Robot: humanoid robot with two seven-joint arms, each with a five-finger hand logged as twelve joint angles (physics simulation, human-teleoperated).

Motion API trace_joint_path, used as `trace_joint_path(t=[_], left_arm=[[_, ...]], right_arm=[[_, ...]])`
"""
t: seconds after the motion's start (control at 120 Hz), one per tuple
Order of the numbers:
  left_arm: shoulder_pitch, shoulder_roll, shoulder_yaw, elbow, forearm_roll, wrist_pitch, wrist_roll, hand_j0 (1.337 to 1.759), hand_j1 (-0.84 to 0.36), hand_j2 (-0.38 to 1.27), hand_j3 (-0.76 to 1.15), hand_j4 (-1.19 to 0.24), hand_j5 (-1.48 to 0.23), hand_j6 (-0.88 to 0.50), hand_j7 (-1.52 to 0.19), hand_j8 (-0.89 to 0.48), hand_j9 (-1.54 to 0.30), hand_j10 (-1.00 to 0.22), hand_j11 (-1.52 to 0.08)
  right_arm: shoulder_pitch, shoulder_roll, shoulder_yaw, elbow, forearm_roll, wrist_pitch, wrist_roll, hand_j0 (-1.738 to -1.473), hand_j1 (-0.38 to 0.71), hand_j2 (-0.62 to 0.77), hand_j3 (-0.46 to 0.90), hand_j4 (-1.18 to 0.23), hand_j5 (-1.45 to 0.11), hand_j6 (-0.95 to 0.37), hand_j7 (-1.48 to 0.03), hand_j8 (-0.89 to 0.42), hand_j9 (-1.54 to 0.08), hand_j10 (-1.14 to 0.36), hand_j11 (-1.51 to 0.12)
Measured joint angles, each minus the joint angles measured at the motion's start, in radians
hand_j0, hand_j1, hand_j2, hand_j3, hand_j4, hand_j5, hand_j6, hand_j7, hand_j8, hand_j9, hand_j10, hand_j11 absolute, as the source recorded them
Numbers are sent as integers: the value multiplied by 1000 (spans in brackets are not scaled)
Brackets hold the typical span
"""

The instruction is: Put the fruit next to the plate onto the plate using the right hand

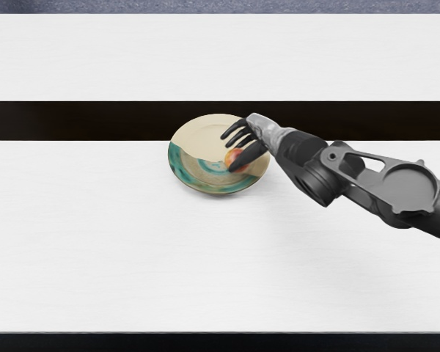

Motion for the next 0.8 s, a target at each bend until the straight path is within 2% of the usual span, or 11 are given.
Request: trace_joint_path(t=[0.175,0.317,0.45,0.6,0.8], left_arm=[[-7,0,0,0,0,0,0,1658,341,2,0,-7,-9,-7,-9,-7,-9,-7,-9],[-56,0,-2,-4,1,-1,1,1658,341,2,0,-7,-9,-7,-9,-7,-9,-7,-9],[-58,0,-2,-8,3,-2,1,1658,341,2,0,-7,-9,-7,-9,-7,-9,-7,-9],[-52,0,-2,-8,2,-1,1,1658,341,2,0,-7,-9,-7,-9,-7,-9,-7,-9],[-55,0,-2,-6,2,0,2,1658,341,2,0,-7,-9,-7,-9,-7,-9,-7,-9]], right_arm=[[3,26,2,-6,1,-27,-1,-1658,122,55,0,-425,-565,-429,-559,-384,-561,-390,-560],[9,31,6,-1,1,-24,-20,-1658,12,7,0,-317,-419,-319,-415,-297,-416,-300,-416],[13,22,28,3,2,-1,-26,-1658,-81,-9,0,-233,-306,-234,-304,-222,-304,-223,-304],[10,-25,126,6,17,133,-28,-1658,-189,-9,0,-138,-181,-139,-180,-133,-180,-134,-180],[7,-172,206,6,102,328,-28,-1658,-286,-4,0,-55,-72,-56,-71,-54,-71,-53,-71]])
